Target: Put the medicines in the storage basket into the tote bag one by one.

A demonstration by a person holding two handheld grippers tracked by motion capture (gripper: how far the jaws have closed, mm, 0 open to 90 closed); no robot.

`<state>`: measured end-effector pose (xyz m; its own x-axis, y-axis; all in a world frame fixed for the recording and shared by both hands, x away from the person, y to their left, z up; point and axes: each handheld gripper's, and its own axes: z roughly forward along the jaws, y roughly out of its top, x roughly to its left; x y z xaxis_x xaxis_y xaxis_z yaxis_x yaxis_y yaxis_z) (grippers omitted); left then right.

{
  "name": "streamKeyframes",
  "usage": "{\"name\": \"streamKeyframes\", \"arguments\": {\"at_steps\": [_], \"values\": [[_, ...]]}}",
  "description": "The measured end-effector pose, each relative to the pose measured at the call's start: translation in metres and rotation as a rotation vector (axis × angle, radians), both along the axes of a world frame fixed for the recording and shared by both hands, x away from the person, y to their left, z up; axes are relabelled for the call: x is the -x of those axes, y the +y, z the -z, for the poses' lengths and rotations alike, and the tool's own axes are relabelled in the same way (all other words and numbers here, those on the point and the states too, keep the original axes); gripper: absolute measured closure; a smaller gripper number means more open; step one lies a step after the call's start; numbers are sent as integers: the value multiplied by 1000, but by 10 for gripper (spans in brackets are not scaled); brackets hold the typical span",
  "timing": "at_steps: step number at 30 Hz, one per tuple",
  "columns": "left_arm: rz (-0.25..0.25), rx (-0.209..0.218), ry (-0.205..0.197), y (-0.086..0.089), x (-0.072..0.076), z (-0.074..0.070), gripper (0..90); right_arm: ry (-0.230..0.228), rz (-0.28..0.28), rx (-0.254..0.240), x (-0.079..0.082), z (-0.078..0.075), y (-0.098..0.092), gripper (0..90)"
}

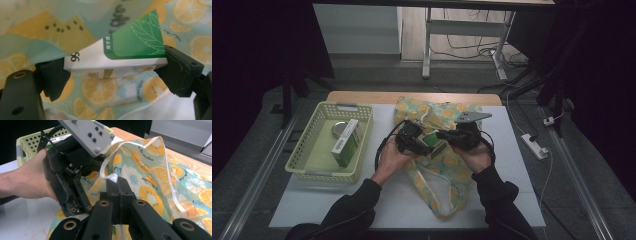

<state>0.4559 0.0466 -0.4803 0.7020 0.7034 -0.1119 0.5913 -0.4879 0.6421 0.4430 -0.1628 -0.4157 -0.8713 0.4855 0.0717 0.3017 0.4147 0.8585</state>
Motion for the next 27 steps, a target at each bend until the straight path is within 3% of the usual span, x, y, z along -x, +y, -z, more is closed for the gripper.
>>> {"name": "streamKeyframes", "arguments": {"at_steps": [5, 16, 27], "values": [[-28, 22, -7, 0, -7, 4, 168, 9, 6, 7, -2, 3, -1, 900], [-63, 3, -55, -6, -13, 10, 153, 14, 15, 13, -5, 7, -2, 900], [-60, 1, -64, -7, -2, 4, 71, 15, 22, 11, -7, 7, -4, 900]]}}
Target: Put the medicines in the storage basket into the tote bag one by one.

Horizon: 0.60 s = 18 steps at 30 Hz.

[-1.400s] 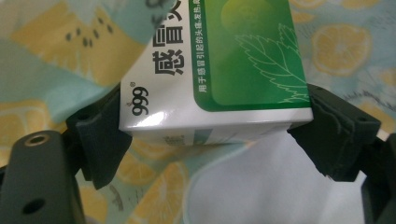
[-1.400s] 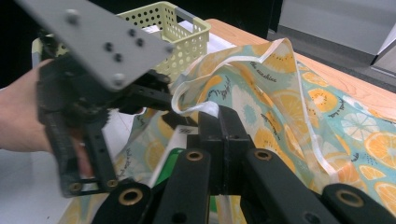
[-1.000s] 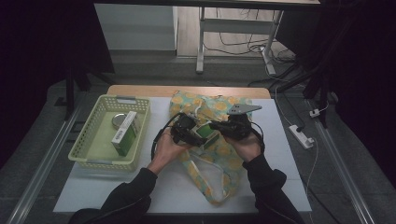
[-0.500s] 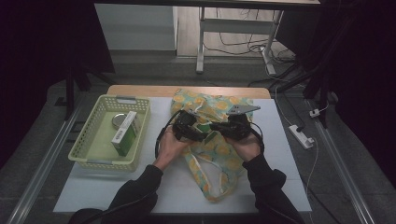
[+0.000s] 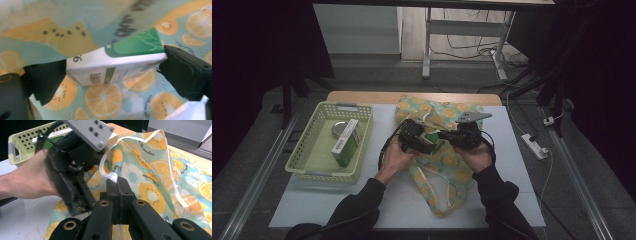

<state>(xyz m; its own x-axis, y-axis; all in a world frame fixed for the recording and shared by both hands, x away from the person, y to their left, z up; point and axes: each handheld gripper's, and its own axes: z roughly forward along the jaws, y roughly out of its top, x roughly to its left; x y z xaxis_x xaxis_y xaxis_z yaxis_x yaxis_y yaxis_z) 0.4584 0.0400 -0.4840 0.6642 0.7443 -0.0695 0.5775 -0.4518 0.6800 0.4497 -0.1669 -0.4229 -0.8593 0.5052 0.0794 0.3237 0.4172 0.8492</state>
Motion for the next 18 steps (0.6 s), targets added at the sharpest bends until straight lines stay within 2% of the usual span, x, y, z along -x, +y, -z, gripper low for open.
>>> {"name": "streamKeyframes", "arguments": {"at_steps": [8, 13, 18], "values": [[13, 6, -13, 3, 15, -12, 55, -4, -1, 1, 0, 0, 0, 900], [46, 44, 0, 10, 25, -14, 50, -4, 3, 0, 0, -1, -1, 900], [71, 110, 10, 22, 36, -17, 26, -5, 3, 0, 0, -1, -1, 900]]}}
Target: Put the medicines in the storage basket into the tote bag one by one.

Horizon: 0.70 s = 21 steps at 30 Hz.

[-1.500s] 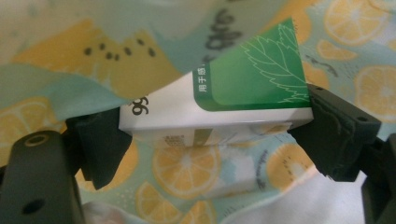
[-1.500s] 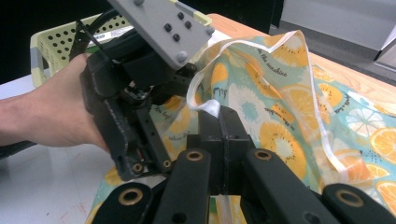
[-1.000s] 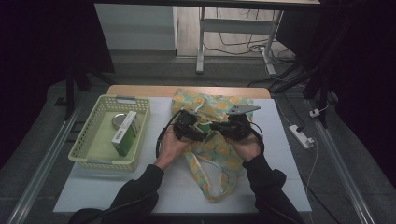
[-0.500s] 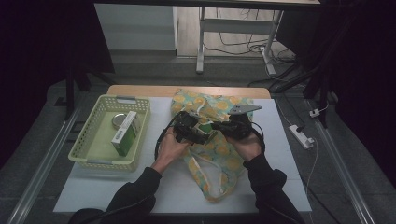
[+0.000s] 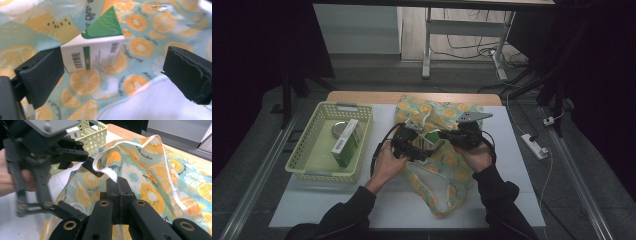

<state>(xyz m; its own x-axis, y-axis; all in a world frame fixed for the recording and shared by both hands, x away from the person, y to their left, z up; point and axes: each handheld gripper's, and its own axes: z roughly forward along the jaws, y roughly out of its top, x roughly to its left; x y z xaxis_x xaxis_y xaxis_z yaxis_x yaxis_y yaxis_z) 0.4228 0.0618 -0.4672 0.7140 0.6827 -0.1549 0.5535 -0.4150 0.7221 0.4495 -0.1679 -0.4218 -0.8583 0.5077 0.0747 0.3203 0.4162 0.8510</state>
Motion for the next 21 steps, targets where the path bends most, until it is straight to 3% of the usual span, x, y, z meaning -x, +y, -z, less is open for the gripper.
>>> {"name": "streamKeyframes", "arguments": {"at_steps": [4, 15, 17, 21], "values": [[13, 55, 12, 11, 7, -1, 0, 1, -1, 0, 0, 0, 1, 900], [23, 97, 10, 46, 26, -6, 0, -3, -3, -3, 1, -1, 0, 900], [22, 98, 14, 51, 29, -6, 0, -3, -3, -3, 1, -1, 0, 900], [14, 54, 11, 59, 36, -6, 1, -3, -3, -3, 2, -1, 0, 900]]}}
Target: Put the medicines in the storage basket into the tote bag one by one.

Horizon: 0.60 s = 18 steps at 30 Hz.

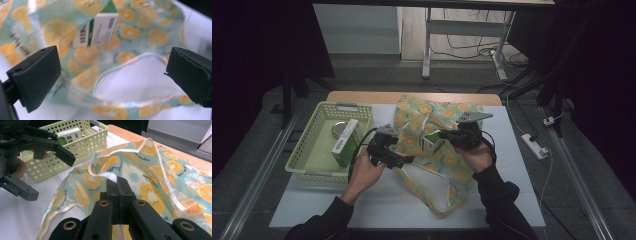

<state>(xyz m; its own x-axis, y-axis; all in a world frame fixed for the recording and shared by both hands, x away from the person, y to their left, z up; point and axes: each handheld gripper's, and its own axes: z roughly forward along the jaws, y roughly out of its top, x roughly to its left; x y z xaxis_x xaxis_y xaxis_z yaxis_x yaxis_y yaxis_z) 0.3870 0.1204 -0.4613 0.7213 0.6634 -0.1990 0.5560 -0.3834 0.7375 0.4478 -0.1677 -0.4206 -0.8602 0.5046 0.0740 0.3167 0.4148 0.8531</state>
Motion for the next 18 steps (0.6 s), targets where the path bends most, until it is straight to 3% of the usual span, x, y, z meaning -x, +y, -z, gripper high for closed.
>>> {"name": "streamKeyframes", "arguments": {"at_steps": [4, 9, 18], "values": [[-18, -12, -20, 10, 7, 0, 1, -1, -1, 0, 0, 0, 0, 899], [-49, 7, -29, 23, 15, -3, 0, -2, 0, -2, 1, 0, -1, 899], [-101, 4, -31, 46, 29, -8, 0, -1, 2, -7, 1, -1, -1, 899]]}}
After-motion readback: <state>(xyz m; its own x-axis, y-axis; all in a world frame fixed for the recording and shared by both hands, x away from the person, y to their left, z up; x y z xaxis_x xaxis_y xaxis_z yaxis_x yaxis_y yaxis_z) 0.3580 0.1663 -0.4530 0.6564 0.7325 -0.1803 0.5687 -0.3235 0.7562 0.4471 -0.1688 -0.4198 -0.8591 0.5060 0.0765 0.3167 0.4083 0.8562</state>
